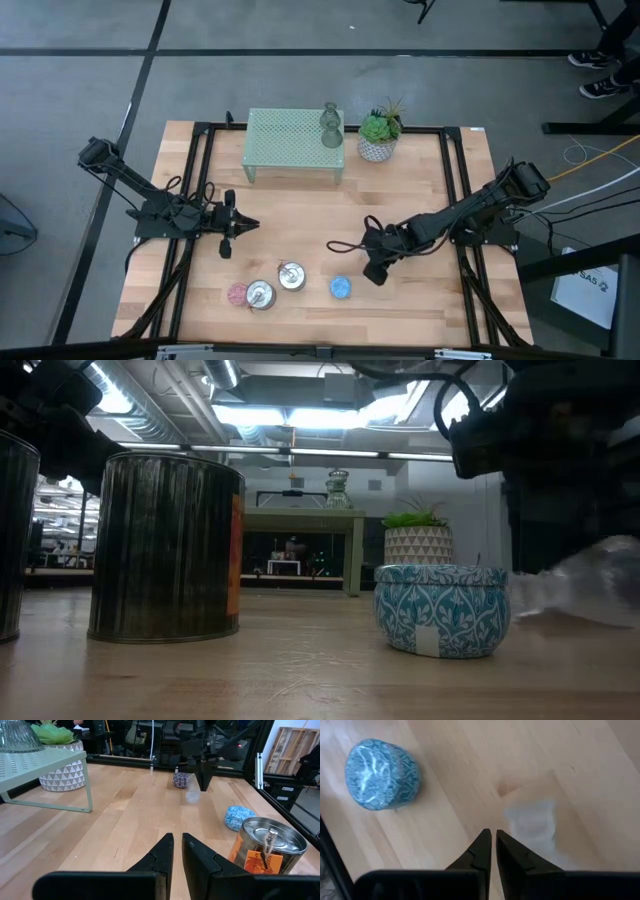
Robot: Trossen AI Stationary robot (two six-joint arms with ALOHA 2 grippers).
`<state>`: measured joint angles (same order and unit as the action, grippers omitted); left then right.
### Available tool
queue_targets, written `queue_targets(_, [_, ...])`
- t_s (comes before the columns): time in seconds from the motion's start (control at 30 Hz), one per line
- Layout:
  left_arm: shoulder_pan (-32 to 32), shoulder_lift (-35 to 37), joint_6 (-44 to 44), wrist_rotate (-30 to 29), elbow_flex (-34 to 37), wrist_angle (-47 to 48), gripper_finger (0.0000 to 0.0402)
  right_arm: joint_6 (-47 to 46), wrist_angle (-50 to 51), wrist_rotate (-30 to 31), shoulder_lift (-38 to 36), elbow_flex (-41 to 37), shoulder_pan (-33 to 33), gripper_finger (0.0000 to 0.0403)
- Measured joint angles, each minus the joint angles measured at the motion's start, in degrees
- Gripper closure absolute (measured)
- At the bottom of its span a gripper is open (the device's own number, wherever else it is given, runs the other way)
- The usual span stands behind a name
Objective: Pick & Place candle stick holders
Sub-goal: Put the transparent glass candle holder on the shelf
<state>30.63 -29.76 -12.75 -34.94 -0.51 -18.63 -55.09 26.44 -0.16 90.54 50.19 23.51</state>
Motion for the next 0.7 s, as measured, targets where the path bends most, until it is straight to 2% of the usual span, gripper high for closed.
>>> queue_targets(0.17, [0.0, 0.0, 0.0, 0.0, 0.0, 0.0, 0.0370, 5.2, -0.2, -0.8, 0.0, 0.0, 0.0, 0.0372])
queue_targets(0.37, [0.0, 0.0, 0.0, -0.1, 0.0, 0.0, 0.0370, 10.8, 0.3, -11.8, 0.0, 0.0, -1.2, 0.0348])
queue_targets(0.5, [0.0, 0.0, 0.0, -0.7, 0.0, 0.0, 0.0370, 11.0, 0.2, -16.3, 0.0, 0.0, -1.4, 0.0296])
queue_targets(0.7, [0.0, 0.0, 0.0, -1.6, 0.0, 0.0, 0.0370, 14.3, 0.1, -11.2, 0.0, 0.0, -1.5, 0.0190])
